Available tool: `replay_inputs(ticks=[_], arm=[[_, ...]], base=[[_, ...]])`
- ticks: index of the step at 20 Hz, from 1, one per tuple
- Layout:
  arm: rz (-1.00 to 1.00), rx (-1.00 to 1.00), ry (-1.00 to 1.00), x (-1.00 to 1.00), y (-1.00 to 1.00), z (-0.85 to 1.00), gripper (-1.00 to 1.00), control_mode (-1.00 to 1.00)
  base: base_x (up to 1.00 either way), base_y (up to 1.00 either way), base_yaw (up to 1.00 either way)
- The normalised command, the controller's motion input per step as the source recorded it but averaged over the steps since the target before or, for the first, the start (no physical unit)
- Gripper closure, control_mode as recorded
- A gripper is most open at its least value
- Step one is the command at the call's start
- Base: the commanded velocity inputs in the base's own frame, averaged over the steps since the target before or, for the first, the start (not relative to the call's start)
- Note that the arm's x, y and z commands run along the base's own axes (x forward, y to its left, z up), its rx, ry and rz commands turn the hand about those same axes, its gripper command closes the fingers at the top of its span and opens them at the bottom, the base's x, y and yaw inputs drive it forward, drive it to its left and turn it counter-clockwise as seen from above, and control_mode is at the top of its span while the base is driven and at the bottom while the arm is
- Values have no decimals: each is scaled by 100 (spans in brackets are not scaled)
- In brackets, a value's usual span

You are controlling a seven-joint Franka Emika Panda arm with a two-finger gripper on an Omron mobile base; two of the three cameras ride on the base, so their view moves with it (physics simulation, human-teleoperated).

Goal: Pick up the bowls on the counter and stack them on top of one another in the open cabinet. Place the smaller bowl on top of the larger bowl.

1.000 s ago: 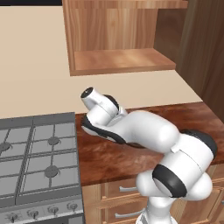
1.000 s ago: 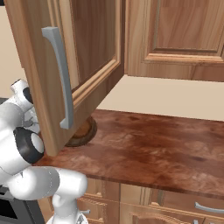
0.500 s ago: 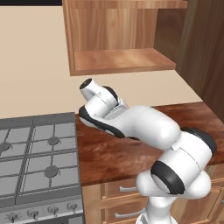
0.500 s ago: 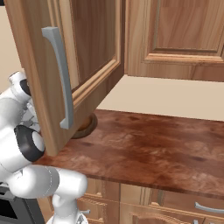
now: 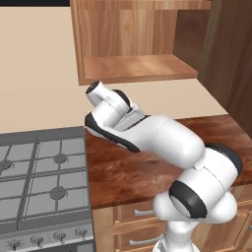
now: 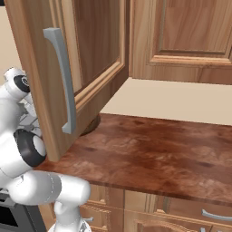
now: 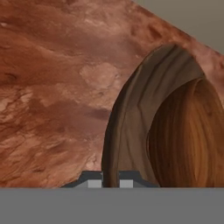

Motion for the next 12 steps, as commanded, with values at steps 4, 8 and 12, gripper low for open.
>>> replay_inputs(ticks=[4, 8, 12], arm=[[2, -5, 0, -17, 0, 30, 100, -100], [2, -5, 1, -17, 0, 25, 100, -100], [3, -4, 1, -15, 0, 29, 100, -100]], base=[[0, 0, 0], [0, 0, 0], [0, 0, 0]])
